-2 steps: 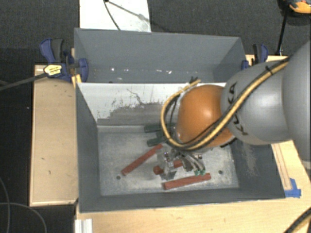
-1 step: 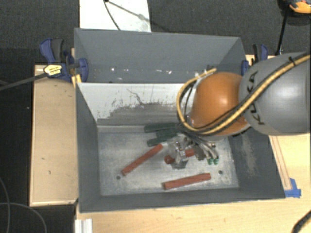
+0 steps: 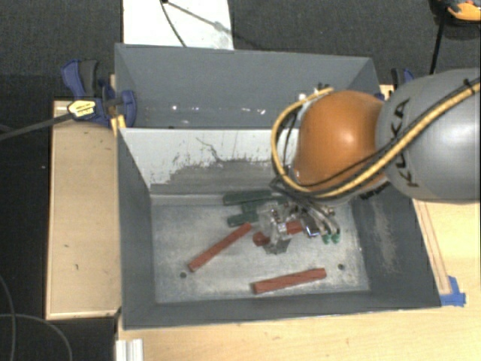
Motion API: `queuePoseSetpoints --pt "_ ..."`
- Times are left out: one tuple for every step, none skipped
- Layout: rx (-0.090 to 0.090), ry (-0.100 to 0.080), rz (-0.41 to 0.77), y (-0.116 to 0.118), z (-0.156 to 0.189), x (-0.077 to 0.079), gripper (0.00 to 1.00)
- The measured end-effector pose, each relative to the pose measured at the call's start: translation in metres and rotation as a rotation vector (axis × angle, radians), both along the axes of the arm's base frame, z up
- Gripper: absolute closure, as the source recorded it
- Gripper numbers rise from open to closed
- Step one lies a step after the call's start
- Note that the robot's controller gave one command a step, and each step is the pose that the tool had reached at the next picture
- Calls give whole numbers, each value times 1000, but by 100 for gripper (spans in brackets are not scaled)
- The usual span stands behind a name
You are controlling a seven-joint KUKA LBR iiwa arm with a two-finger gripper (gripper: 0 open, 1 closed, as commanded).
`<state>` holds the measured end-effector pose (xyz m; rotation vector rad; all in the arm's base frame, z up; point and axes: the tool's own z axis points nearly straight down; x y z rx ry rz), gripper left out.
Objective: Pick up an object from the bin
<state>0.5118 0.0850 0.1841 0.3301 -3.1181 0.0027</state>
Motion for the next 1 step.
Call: queuePoseSetpoints --pt "7 -12 15 -13 37 11 100"
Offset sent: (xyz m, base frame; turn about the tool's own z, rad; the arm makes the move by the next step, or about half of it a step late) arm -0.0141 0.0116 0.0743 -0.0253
